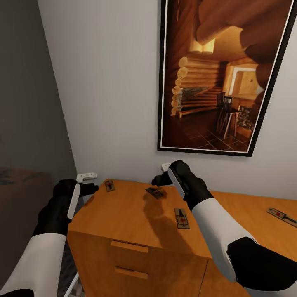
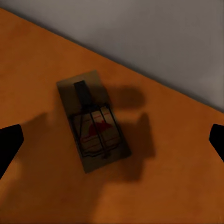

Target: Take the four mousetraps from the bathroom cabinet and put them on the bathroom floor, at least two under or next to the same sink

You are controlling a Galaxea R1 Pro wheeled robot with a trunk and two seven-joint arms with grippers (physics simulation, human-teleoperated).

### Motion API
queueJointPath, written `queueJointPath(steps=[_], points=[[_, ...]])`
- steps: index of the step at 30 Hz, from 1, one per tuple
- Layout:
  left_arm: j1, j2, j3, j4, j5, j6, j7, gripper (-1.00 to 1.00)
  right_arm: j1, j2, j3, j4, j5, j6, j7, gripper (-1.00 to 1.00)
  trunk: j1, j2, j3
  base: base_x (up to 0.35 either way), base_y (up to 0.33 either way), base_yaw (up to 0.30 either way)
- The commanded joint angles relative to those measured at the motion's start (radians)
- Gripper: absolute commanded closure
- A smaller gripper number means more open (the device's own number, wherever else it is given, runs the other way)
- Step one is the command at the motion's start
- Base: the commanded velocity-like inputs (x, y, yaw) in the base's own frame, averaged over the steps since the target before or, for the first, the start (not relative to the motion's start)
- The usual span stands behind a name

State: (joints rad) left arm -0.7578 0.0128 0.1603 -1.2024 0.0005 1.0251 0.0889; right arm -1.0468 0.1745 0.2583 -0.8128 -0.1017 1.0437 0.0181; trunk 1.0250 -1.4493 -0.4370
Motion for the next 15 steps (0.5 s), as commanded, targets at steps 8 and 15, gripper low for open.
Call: queueJointPath(steps=[8, 15], points=[[-0.001, 0.001, -0.001, -0.001, -0.001, 0.005, 0.0, -1.0, -0.001, 0.0, 0.0, 0.002, -0.013, 0.003, 0.0, -1.0, 0.0, -0.001, -0.001, 0.0, 0.0, 0.0], [-0.001, 0.001, -0.001, -0.002, -0.003, 0.006, -0.001, -1.0, -0.001, 0.0, -0.001, 0.003, -0.015, 0.003, 0.001, -1.0, 0.0, -0.001, -0.001, 0.0, 0.0, 0.0]])
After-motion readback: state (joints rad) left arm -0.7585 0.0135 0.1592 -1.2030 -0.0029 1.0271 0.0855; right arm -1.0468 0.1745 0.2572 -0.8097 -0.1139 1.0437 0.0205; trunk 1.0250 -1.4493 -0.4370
